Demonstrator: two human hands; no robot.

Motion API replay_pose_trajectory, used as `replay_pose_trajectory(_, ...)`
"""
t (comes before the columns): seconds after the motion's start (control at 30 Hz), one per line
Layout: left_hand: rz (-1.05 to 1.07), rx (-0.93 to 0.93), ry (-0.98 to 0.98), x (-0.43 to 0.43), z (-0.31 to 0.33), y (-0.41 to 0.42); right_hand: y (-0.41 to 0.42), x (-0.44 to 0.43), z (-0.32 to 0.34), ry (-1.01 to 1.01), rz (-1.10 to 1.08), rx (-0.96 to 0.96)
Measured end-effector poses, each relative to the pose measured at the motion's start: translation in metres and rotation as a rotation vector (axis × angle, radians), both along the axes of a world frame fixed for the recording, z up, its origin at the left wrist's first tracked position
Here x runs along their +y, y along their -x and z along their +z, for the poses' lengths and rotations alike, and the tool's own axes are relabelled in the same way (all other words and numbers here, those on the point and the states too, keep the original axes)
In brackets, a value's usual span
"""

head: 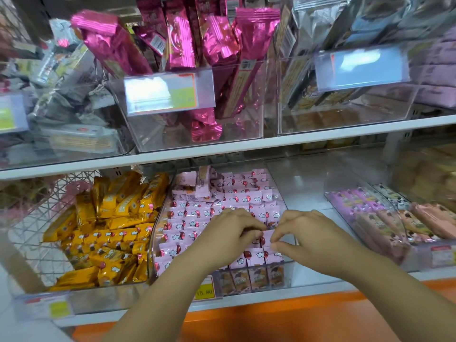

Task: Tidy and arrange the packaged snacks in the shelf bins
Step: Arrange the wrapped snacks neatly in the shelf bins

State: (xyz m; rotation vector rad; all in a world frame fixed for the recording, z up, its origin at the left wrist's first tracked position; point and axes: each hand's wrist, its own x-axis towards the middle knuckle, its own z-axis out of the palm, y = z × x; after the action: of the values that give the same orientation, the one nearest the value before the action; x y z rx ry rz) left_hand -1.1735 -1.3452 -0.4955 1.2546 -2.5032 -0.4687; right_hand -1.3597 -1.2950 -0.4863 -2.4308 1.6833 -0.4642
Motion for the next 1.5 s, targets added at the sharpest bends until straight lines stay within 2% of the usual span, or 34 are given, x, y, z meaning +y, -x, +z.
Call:
replay_pose_trajectory(0.1,0.068,0.163,-0.009,0.001,0.0,-0.008,-0.001,-0.006,0.004,0.039,-0.017,-0.093)
replay_pose_trajectory(0.23,0.356,0.183,0.254,-0.007,0.007,-0.025,-0.008,-0.017,0.007,0.053,-0.047,-0.234)
replay_pose_trajectory(0.3,0.495,0.083,0.439,-0.015,0.014,-0.033,-0.014,-0.023,0.007,0.045,-0.052,-0.274)
replay_pose_trajectory(0.37,0.544,-0.065,0.495,-0.028,0.019,-0.039,-0.02,-0.027,0.007,0.04,-0.059,-0.297)
replay_pose_trajectory(0.5,0.512,-0.344,0.36,-0.057,0.021,-0.044,-0.028,-0.033,0.005,0.027,-0.055,-0.314)
replay_pose_trajectory(0.6,0.497,-0.365,0.305,-0.068,0.021,-0.043,-0.027,-0.035,0.006,0.015,-0.066,-0.323)
replay_pose_trajectory(0.83,0.478,0.006,0.432,-0.039,0.016,-0.049,-0.019,-0.034,0.007,0.015,-0.086,-0.376)
replay_pose_trajectory(0.93,0.348,0.138,0.639,-0.018,0.01,-0.05,-0.022,-0.029,0.009,0.068,-0.045,-0.412)
replay_pose_trajectory(1.0,0.24,0.202,0.68,-0.006,0.008,-0.046,-0.026,-0.026,0.01,0.144,0.021,-0.436)
replay_pose_trajectory(1.07,0.133,0.28,0.655,0.004,0.01,-0.04,-0.031,-0.023,0.012,0.204,0.086,-0.463)
replay_pose_trajectory(1.17,0.041,0.381,0.51,0.017,0.015,-0.031,-0.035,-0.018,0.013,0.261,0.145,-0.455)
replay_pose_trajectory(1.33,0.079,0.526,0.366,0.025,0.023,-0.025,-0.031,-0.021,0.012,0.356,0.063,-0.445)
replay_pose_trajectory(1.5,0.3,0.737,0.174,0.024,0.019,-0.029,-0.018,-0.02,0.018,0.233,-0.061,-0.825)
